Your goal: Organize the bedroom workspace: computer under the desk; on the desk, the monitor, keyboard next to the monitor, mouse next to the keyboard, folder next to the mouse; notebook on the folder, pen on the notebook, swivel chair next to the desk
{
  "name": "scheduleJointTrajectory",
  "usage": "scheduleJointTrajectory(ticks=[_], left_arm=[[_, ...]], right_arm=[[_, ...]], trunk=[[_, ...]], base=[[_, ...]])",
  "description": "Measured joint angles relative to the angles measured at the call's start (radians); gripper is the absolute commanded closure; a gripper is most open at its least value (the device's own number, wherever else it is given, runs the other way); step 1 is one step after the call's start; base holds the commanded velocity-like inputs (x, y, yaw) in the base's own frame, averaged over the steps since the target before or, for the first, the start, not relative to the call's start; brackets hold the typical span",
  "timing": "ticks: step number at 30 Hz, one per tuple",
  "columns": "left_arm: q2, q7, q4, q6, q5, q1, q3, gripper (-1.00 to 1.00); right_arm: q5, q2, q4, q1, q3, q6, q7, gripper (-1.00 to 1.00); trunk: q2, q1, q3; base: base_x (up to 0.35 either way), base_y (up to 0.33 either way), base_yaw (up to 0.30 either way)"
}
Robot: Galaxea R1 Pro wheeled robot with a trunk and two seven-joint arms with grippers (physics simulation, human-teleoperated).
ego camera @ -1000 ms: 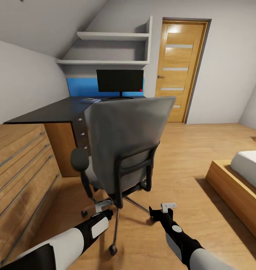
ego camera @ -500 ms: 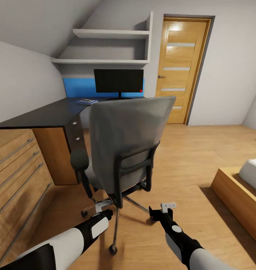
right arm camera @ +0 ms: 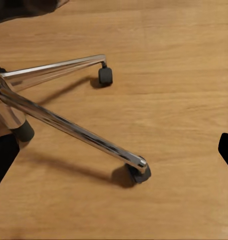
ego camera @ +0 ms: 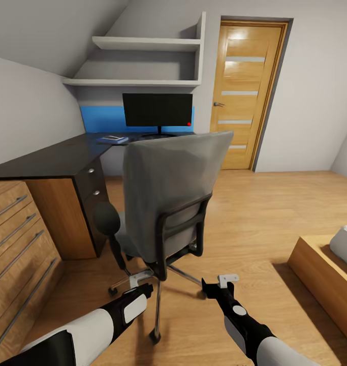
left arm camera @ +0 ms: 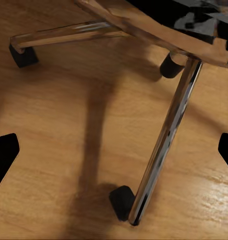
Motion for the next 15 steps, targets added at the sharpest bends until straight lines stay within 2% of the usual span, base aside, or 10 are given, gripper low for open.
scheduleJointTrajectory(ticks=[10,15], left_arm=[[0.003,0.001,0.001,-0.009,-0.001,0.000,0.001,-1.00],[0.003,0.001,0.001,-0.031,-0.001,-0.001,0.001,-1.00]], right_arm=[[0.001,0.002,0.000,0.000,0.003,-0.028,-0.002,-1.00],[0.001,0.002,0.001,0.000,0.002,-0.033,-0.001,-1.00]], trunk=[[0.000,0.000,0.000],[0.000,0.000,0.000]], base=[[-0.058,0.000,0.000],[-0.249,0.000,0.000]])
